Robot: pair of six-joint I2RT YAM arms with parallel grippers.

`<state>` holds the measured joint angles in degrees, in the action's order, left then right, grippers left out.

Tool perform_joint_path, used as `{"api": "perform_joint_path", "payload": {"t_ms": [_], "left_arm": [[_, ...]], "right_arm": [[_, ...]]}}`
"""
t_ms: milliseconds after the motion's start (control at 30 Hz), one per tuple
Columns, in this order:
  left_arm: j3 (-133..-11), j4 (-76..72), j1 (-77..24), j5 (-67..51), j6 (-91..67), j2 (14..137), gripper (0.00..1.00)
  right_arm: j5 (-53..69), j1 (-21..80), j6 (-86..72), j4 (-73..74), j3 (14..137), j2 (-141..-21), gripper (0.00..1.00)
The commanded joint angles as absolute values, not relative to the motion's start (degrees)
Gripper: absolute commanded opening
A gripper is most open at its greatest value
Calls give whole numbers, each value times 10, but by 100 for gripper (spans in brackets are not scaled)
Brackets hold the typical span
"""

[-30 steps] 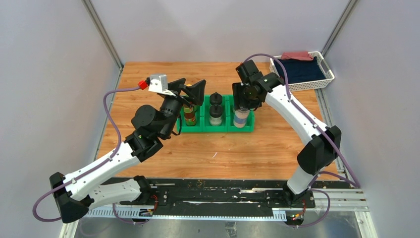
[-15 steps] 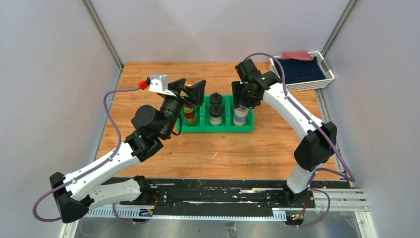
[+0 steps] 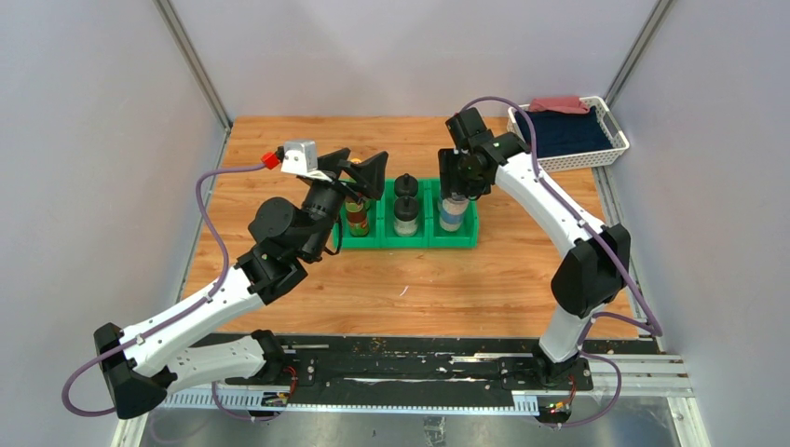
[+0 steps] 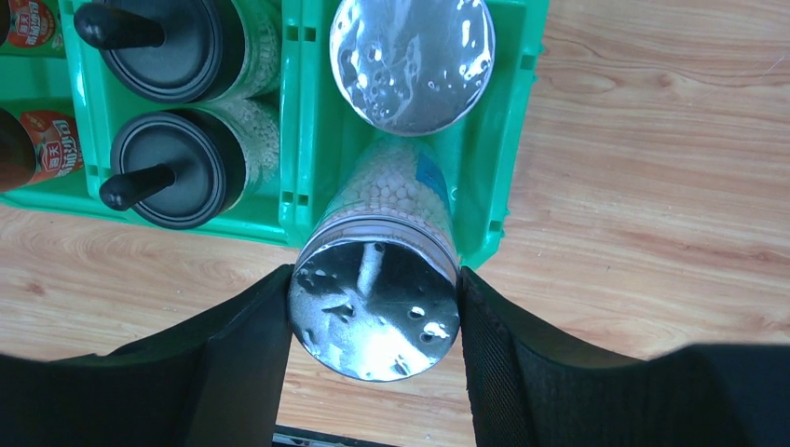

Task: Organize the condiment bottles
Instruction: Place the bottle in the storage box.

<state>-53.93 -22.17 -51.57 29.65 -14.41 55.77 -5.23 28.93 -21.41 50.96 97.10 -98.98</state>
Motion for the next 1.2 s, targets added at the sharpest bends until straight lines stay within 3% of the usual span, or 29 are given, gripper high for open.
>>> {"api": "perform_joint_path", "payload": {"t_ms": [0, 1167], "left_arm": [[-533, -226, -521, 298, -149, 559, 86], [-524, -227, -521, 295, -152, 559, 86]], "right_arm": [[-45, 280, -208, 485, 978, -997, 0], [-44, 278, -210, 405, 894, -990, 0]]}}
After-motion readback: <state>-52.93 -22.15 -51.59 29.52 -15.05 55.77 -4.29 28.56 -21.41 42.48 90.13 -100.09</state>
